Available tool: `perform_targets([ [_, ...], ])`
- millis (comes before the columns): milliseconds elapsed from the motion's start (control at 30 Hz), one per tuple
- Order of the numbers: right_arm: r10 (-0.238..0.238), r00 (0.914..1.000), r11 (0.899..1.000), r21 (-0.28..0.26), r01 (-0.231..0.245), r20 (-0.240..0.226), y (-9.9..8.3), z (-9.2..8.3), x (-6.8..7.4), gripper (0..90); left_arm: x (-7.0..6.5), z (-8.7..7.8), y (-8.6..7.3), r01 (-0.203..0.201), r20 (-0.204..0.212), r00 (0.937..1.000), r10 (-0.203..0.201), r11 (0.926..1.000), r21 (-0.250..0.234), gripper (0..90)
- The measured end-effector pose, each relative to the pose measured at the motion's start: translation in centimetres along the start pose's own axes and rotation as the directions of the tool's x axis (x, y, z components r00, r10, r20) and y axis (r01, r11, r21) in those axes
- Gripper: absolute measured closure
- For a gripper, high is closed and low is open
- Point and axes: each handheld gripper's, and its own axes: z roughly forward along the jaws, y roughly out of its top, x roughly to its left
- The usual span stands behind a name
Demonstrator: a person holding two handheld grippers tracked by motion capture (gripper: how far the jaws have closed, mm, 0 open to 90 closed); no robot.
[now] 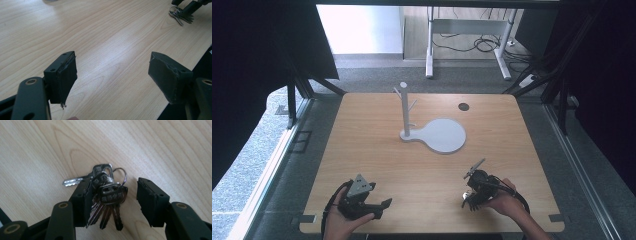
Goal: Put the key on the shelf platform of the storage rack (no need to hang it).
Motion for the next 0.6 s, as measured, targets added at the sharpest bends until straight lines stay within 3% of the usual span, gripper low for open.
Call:
perform_targets([
  [300, 0.023, 0.9991, 1.0, 0.003, -0.023, -0.037, 0.62, 0.03, -0.47, 59.3, 0.03, -0.04, 0.0, 0.0, -0.001, 1.0, 0.0, 1.0, -0.001, 23.3],
  [600, 0.047, 0.9982, 0.999, 0.004, -0.046, -0.039, 0.96, -0.1, -0.67, 69.8, 0.03, -0.06, 0.0, 0.0, -0.002, 1.0, 0.0, 1.0, -0.003, 23.3],
])
